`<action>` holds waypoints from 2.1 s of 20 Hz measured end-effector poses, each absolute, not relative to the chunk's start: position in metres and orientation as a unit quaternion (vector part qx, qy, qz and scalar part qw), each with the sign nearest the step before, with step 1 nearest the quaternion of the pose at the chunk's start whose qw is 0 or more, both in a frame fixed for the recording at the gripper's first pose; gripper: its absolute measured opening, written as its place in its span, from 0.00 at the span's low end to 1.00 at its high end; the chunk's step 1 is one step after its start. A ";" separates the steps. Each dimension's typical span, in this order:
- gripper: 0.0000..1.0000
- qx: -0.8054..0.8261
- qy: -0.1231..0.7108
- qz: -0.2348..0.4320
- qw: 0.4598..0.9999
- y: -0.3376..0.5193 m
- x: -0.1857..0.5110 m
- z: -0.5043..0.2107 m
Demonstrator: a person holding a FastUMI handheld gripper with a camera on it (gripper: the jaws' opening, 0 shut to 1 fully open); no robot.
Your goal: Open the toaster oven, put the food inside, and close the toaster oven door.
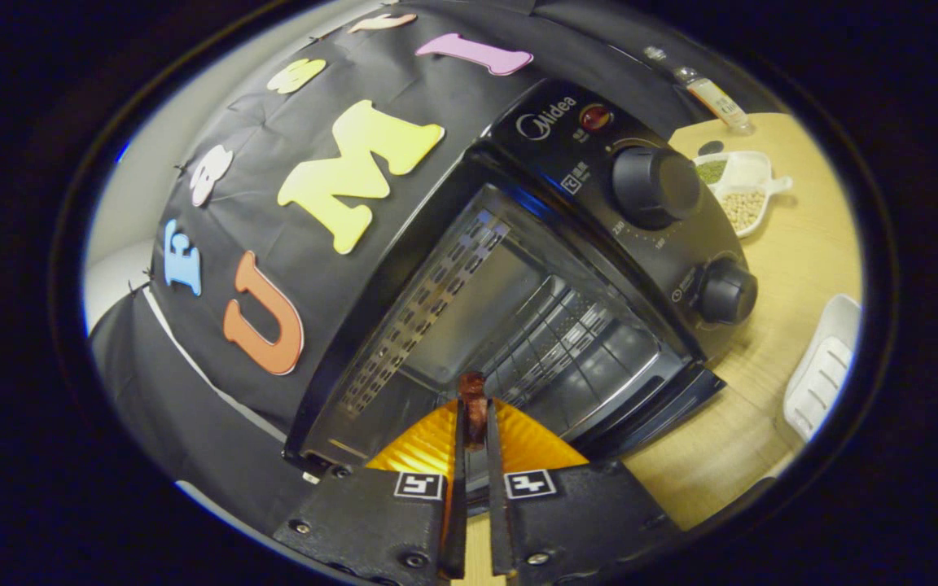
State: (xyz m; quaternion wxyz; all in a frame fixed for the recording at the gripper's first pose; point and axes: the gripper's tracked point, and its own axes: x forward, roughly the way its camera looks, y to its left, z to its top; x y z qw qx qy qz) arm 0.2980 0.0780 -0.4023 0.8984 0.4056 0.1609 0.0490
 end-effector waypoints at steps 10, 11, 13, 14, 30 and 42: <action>0.76 0.375 0.140 0.037 0.916 0.064 0.292 -0.401; 0.79 0.365 0.134 0.035 0.921 0.062 0.288 -0.398; 0.88 0.332 0.117 0.043 0.935 0.067 0.281 -0.388; 0.92 0.307 0.113 0.051 0.944 0.070 0.276 -0.384; 1.00 0.093 0.112 0.021 0.989 0.089 0.159 -0.371; 1.00 0.002 0.259 0.035 0.965 0.091 0.094 -0.456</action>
